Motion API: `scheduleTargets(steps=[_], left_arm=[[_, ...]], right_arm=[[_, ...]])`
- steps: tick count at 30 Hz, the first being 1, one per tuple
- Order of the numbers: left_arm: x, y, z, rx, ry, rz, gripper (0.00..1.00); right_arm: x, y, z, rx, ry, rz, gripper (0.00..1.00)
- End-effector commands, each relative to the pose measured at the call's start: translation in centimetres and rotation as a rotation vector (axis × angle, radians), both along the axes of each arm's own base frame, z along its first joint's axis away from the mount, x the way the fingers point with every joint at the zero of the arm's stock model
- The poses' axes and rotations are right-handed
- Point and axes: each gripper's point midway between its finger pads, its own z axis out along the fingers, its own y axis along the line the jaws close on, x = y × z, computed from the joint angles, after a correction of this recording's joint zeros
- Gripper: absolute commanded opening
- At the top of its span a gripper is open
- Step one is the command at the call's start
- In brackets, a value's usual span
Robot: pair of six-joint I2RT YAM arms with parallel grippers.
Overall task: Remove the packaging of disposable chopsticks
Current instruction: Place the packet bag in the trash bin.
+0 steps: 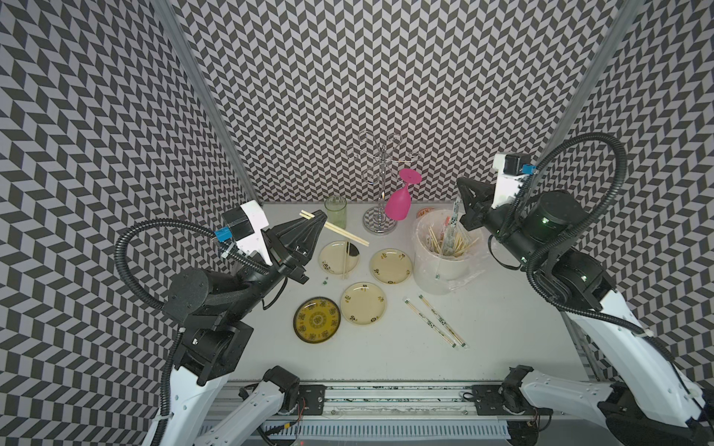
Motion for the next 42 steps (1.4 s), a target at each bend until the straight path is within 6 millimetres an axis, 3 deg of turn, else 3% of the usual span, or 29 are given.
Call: scheduleTargets(steps=[1, 8, 18, 22, 29, 36, 42], left_arm=[[0.2, 0.3, -0.8, 0.01, 0.012, 0.027, 0.0], [1.2, -0.6, -1.8, 0.036, 0.033, 0.006, 0.0], [2.0, -1.1, -3.0, 0.036, 0.05, -0.004, 0.0], [2.0, -1.2, -2.8, 0.042, 0.047, -0.01, 0.0], [2.0, -1.2, -2.8, 0.05, 0.046, -0.006, 0.0], [2.3, -1.5, -3.0, 0.054, 0.051, -0.013, 0.0], [2.9, -2.1, -3.6, 0.056, 0.067, -0.035, 0.0]], right_arm=[[1.5, -1.9, 0.1, -0.009, -0.019, -0.104, 0.0], [4.4, -3.3, -2.8, -0.018, 0.035, -0.149, 0.0], [8.3, -4.6, -4.9, -0.045, 0.075, -0.179, 0.0], [9.9, -5.1, -6.6, -0.038, 0.102, -0.191, 0.0], [11.6, -4.5, -13.5, -0.041, 0.231, -0.152, 0.0], [10.1, -2.8, -21.0, -0.035, 0.393, -0.043, 0.0], [8.8, -2.6, -24.8, -0.044, 0.473, -0.019, 0.0]])
